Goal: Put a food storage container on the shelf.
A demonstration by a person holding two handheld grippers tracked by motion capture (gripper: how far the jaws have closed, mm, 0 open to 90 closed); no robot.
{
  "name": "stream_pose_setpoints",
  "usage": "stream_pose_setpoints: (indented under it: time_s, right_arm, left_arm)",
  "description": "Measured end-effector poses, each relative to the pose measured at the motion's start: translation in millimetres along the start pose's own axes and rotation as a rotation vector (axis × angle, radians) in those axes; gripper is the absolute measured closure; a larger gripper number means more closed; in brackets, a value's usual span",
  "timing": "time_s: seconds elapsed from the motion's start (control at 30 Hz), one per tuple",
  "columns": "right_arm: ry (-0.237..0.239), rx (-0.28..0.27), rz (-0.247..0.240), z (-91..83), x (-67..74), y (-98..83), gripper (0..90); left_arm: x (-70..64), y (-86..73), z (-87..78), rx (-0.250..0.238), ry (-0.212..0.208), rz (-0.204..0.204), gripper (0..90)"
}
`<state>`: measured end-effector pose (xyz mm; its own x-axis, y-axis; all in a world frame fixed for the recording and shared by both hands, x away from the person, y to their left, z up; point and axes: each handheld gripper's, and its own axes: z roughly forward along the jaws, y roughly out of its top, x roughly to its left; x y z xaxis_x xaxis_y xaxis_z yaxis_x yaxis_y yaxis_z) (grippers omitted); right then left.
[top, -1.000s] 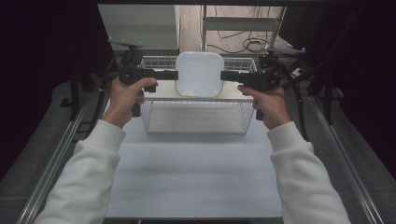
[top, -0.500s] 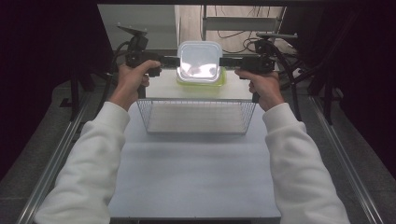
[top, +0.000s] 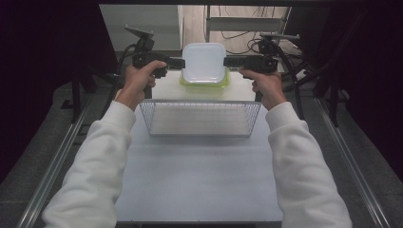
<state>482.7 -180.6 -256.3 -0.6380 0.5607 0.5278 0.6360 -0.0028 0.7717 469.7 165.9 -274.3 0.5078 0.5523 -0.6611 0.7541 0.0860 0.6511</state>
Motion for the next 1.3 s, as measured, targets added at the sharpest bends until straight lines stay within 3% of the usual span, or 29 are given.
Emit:
stream_pose_setpoints:
  time_s: [0.23,0.6,0.9,1.13,1.2,1.3]
  right_arm:
    - [0.004,0.008,0.044,2.1,-7.9,1.3,76.0]
    - [0.023,0.042,0.154,10.4,-23.0,10.3,71.2]
    - [0.033,0.049,0.247,17.7,-35.8,13.5,66.7]
    - [0.031,0.041,0.266,19.8,-38.7,12.7,65.2]
    - [0.021,0.024,0.253,19.0,-37.5,12.6,58.6]
    - [-0.01,-0.021,0.196,12.9,-32.2,12.7,51.1]
  left_arm:
    - [4.4,3.7,1.4,-0.01,-0.02,-0.042,79.1]
    - [16.4,15.1,11.0,-0.05,-0.04,-0.124,77.3]
    - [24.9,17.4,18.8,-0.063,-0.055,-0.163,74.2]
    - [24.5,15.9,20.5,-0.071,-0.046,-0.146,70.6]
    - [22.7,14.8,19.3,-0.091,-0.028,-0.116,64.9]
    - [16.6,13.1,13.5,-0.122,0.012,-0.05,53.6]
